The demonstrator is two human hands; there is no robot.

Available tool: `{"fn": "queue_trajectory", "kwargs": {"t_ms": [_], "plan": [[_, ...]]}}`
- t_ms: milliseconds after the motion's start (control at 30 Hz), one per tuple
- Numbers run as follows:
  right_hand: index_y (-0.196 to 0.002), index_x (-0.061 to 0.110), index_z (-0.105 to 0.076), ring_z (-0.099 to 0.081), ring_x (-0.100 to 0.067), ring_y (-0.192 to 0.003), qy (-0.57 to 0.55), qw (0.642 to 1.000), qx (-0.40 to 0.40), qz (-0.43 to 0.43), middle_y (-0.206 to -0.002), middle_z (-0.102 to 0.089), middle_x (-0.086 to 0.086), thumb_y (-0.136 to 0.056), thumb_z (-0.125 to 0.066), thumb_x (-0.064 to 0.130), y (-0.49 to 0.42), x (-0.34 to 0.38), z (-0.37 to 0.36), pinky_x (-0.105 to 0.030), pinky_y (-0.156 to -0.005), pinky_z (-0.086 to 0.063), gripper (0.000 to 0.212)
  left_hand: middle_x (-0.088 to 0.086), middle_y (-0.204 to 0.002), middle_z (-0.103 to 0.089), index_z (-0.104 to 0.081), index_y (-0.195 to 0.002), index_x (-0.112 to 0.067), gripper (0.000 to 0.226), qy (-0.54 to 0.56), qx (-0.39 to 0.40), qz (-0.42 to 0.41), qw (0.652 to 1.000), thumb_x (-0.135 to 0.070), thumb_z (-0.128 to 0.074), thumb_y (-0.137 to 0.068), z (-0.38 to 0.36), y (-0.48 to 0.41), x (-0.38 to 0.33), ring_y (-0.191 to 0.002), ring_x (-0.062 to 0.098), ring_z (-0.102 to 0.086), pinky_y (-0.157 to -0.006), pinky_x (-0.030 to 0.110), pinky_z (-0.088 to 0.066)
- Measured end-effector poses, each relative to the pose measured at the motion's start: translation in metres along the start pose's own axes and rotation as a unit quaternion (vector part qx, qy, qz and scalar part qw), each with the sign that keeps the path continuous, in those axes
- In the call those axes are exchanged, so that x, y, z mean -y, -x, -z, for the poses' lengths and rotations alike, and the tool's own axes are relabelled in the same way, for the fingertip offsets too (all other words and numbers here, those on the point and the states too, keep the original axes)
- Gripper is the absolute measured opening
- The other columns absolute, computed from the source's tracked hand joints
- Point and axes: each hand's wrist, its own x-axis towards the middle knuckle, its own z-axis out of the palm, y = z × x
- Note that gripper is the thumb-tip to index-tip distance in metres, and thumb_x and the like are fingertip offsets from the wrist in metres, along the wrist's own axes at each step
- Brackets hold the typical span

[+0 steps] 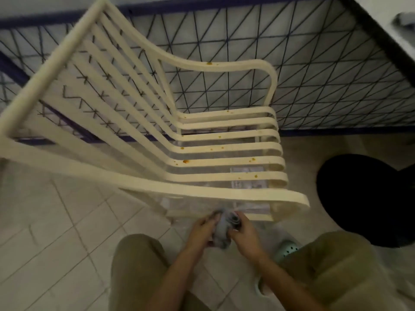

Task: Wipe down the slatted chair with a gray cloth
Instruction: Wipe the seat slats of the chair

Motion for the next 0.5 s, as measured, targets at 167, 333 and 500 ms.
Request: {"fn": "queue_trajectory", "kwargs": {"t_ms": [167, 333, 500], "plan": [[-0.082, 0.025, -0.062, -0.064, 0.000, -0.071, -0.002, 0.997, -0.044, 0.071, -0.079, -0.069, 0.004, -0.084, -0.066, 0.000, 0.029, 0.004, 0.011, -0.022, -0.067, -0.051, 0.026, 0.009, -0.091, -0.073, -0.066, -0.108, -0.010, 0.031, 0.045, 0.069, -0.105, 0.991, -0.029, -0.072, -0.085, 0.001, 0.038, 0.026, -0.075, 0.020, -0.071, -0.066, 0.036, -0.059], [-0.097, 0.012, -0.068, -0.065, -0.013, -0.080, 0.051, 0.994, 0.012, 0.094, -0.086, -0.069, -0.003, -0.084, -0.067, 0.005, 0.038, 0.019, 0.018, -0.029, -0.071, -0.050, 0.015, 0.019, -0.095, -0.069, -0.065, -0.101, -0.001, 0.019, 0.054, 0.015, -0.187, 0.981, -0.001, -0.070, -0.083, 0.004, 0.064, 0.021, -0.082, 0.031, -0.069, -0.070, 0.041, -0.058], [-0.118, 0.019, -0.065, -0.065, -0.010, -0.100, 0.051, 0.977, 0.112, 0.173, -0.108, -0.070, 0.003, -0.076, -0.078, 0.026, 0.078, 0.052, 0.038, -0.026, -0.085, -0.053, 0.044, 0.013, -0.087, -0.068, -0.062, -0.087, -0.007, 0.016, 0.017, 0.009, -0.243, 0.970, 0.000, -0.073, -0.079, 0.012, 0.098, 0.018, -0.079, 0.028, -0.067, -0.067, 0.038, -0.057]]}}
